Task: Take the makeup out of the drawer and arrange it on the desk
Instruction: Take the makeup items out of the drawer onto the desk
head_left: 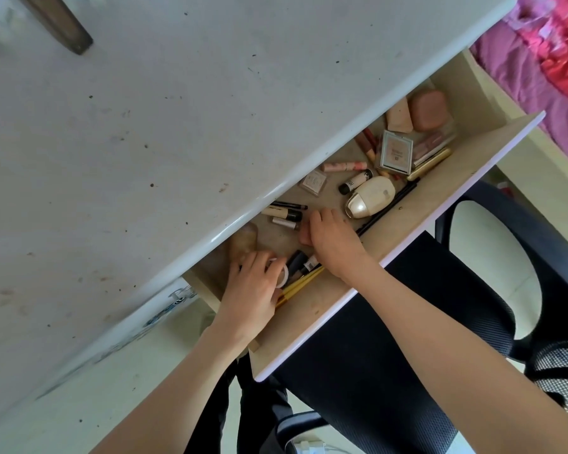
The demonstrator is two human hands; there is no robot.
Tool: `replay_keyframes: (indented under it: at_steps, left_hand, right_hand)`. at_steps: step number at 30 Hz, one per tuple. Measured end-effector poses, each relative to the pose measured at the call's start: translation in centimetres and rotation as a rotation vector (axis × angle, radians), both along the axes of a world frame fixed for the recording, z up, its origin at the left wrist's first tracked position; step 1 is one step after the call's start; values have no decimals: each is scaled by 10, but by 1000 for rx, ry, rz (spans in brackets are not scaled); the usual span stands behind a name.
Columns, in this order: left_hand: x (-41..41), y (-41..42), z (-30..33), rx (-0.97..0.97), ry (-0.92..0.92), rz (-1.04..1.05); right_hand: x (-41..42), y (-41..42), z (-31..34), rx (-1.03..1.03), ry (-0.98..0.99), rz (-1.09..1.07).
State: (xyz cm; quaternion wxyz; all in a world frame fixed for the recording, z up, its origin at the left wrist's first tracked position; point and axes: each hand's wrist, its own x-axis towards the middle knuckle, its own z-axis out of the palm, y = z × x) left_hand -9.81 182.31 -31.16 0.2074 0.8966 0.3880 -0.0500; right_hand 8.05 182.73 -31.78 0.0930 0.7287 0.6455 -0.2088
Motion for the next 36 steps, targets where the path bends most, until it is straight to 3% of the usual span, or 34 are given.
replay_keyframes:
  at_steps: [7,13,19,36]
  left_hand:
    - [4,2,42,-31,-305,-23]
    - [5,23,84,160,-431,73]
    - [-17,81,93,264,-339,189]
    - [-22,216,76,305,-396,280]
  right_hand:
    - [10,-23,41,73,110,-213]
    - [16,-32,86,247,202,-342]
    - [5,20,116,396,210,-316]
    - [-19,207,101,395,-18,-168]
